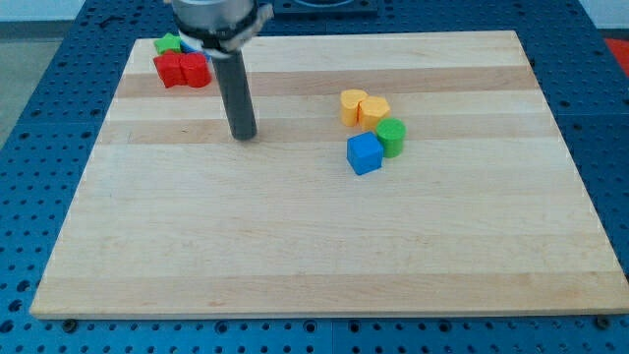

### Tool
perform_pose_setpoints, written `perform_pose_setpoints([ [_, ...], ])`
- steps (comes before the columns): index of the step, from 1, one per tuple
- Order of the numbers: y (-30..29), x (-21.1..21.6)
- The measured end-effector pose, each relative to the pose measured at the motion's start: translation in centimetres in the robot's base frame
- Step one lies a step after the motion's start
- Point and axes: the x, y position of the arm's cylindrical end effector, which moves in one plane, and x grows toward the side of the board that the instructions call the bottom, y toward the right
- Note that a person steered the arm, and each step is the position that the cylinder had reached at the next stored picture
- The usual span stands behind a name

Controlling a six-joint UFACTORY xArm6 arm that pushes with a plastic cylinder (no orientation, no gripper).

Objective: Push blue cube towards top center

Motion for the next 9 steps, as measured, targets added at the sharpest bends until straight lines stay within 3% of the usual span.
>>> perform_pose_setpoints([
  [2,8.2,8.6],
  [3,16.9,8.6],
  [4,19.9,6.8],
  [9,6.5,-3.6],
])
